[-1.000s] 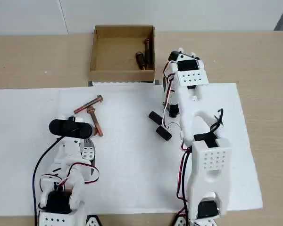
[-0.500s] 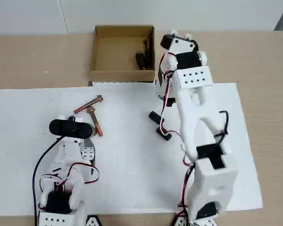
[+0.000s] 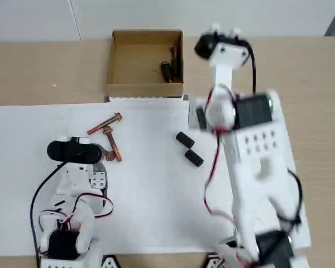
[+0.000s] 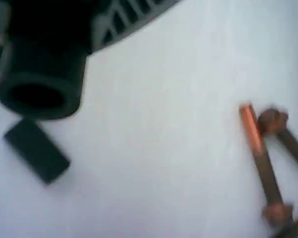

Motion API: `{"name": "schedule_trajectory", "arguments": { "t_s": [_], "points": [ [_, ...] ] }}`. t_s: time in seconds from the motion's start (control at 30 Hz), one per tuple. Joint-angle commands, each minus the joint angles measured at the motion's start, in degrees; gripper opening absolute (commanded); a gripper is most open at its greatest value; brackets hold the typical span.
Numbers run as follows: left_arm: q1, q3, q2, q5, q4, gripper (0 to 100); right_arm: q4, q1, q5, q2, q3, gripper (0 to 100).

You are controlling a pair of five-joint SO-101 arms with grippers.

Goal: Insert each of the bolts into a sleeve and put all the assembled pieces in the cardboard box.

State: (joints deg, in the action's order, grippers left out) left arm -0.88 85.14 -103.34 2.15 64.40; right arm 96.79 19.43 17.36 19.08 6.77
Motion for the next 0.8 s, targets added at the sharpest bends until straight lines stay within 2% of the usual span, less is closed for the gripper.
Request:
{"name": "schedule_trajectory", "arguments": {
  "t_s": [0.0, 0.17, 0.3, 0.5, 0.77],
  "points": [
    [-0.35, -4.88, 3.60, -0.18, 1.49, 1, -2.15, 0.22, -0.26, 11.74, -11.08, 0.3],
    [0.00, -14.81, 17.76, -0.18, -0.26, 1, -7.16, 0.31, -0.62, 25.89, -27.78, 0.3],
    [0.00, -24.84, 34.37, -0.26, -1.76, 1, -10.33, 0.22, -0.70, 35.82, -38.68, 0.3],
    [0.00, -41.36, 60.40, -1.05, 0.26, 1, -15.25, 0.04, -4.31, 48.57, -52.04, 0.3],
    [-0.44, -63.16, 88.26, -17.23, 8.18, 1, -18.59, 0.04, -9.14, 64.75, -65.67, 0.3]
  ]
}}
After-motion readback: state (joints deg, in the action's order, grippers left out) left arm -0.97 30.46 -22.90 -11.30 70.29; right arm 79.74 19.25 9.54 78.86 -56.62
